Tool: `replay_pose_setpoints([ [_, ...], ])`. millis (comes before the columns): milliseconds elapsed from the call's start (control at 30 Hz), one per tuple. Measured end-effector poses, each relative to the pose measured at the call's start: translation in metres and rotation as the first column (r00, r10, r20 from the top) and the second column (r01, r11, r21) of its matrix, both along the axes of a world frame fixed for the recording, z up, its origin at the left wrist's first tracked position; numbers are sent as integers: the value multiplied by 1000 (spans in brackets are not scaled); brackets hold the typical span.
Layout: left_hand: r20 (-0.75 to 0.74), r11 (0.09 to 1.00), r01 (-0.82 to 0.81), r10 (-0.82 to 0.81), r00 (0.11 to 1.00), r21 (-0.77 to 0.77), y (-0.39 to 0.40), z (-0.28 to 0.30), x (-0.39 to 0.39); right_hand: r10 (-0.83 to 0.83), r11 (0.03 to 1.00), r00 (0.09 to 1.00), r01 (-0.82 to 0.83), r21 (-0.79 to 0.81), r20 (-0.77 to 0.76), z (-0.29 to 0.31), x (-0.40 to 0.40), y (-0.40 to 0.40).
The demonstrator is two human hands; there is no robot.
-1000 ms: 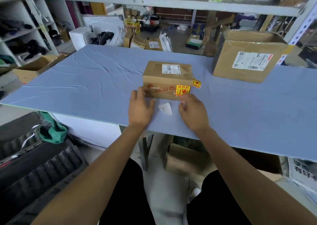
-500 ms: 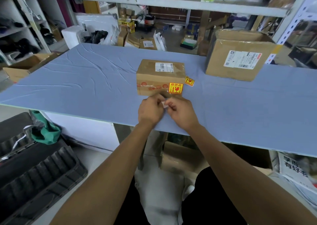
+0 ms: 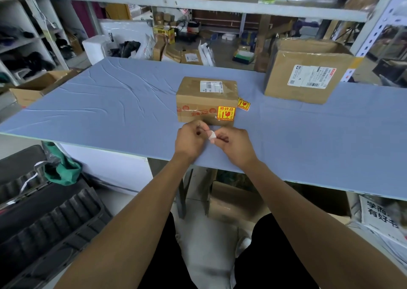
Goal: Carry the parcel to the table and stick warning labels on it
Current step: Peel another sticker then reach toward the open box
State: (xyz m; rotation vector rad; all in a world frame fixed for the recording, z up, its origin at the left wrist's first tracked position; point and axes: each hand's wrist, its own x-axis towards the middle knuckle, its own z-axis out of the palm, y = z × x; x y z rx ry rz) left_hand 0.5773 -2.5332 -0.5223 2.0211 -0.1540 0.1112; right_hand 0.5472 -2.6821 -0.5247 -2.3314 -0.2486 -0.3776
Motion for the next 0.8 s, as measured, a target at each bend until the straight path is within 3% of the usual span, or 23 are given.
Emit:
replay_pose_setpoints([
  [133,3,999,46,-46,999,27,3,-1,0,14,1000,999,-14,14,-37,1,0,0],
  [267,-13,983,169,-168,986,67,4,-1,-2,-37,989,997,47,137,-74,5,-1,0],
  [600,-48,919,264,-262,964,291,3,-2,-1,-53,999,999,53,-2,2,3,-2,2],
  [800,-66,882,285,-282,957,376,2,-1,-1,-13,1000,999,13,7,37,3,-5,2],
])
